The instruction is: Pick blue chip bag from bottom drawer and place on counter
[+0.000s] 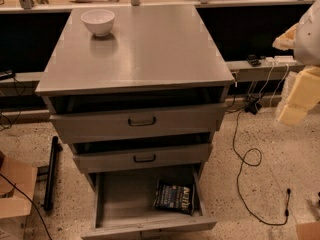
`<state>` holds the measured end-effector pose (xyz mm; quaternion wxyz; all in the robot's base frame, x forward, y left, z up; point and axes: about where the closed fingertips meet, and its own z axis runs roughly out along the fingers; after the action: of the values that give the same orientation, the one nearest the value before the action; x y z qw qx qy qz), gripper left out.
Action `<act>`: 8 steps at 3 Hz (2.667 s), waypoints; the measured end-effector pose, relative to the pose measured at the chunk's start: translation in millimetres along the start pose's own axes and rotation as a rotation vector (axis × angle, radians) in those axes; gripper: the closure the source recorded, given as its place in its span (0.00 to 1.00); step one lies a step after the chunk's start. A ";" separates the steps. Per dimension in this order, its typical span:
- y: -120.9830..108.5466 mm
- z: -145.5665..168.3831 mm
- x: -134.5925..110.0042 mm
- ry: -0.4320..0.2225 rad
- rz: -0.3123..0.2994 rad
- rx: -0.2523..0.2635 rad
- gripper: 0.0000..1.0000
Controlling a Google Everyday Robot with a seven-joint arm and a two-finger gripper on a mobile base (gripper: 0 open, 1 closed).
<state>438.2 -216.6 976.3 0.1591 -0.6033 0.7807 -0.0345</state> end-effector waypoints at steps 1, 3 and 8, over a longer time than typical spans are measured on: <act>0.0 0.1 0.0 0.000 0.000 0.000 0.00; -1.6 31.2 -6.5 -0.074 0.099 -0.052 0.00; 57.3 229.8 -40.6 -0.110 0.381 -0.239 0.00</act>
Offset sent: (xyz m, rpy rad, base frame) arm 0.0104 0.0092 -0.0274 0.0817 0.0571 -0.0652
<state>460.5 -130.7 753.0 0.1324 -0.4606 0.8692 0.1219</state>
